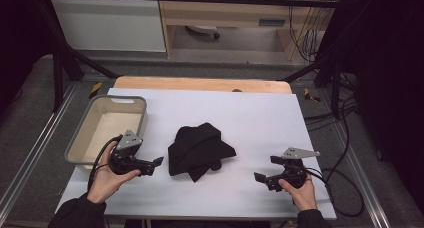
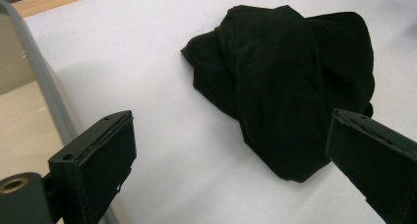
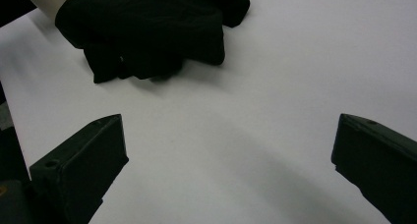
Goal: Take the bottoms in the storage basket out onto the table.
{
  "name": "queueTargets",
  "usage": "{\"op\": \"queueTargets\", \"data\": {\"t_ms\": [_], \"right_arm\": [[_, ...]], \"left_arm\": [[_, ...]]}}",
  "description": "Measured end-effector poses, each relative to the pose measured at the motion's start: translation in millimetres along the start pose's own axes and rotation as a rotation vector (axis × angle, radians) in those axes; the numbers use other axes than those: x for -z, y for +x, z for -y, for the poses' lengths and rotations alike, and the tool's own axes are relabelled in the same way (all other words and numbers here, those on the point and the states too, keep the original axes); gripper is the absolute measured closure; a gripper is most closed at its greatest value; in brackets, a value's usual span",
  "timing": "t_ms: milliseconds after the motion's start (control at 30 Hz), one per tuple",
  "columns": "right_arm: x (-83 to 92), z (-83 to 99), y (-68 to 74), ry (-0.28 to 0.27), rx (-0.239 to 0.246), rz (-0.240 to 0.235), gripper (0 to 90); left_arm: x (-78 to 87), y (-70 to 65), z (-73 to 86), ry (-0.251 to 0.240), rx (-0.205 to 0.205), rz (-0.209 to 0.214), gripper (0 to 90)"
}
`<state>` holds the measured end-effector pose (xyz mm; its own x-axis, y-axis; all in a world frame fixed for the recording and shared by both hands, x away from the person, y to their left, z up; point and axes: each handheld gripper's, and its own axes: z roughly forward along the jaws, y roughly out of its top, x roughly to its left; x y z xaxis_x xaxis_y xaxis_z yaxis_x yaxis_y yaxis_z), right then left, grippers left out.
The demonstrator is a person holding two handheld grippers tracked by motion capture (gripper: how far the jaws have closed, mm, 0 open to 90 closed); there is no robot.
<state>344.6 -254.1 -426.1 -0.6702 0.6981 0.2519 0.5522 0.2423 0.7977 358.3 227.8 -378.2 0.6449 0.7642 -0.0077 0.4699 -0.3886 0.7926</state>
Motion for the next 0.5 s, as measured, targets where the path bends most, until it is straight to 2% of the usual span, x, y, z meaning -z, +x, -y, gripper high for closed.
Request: {"op": "queueTargets", "data": {"t_ms": [200,500], "right_arm": [[0.2,0.0,0.0,0.0,0.0,0.001,0.7],[0.2,0.0,-0.1,0.001,-0.001,0.002,0.7]], "left_arm": [[6.8,7.7,6.1,-0.008,0.01,-0.001,4.5],[16.7,18.6,12.3,-0.02,0.025,-0.029,4.3]]}}
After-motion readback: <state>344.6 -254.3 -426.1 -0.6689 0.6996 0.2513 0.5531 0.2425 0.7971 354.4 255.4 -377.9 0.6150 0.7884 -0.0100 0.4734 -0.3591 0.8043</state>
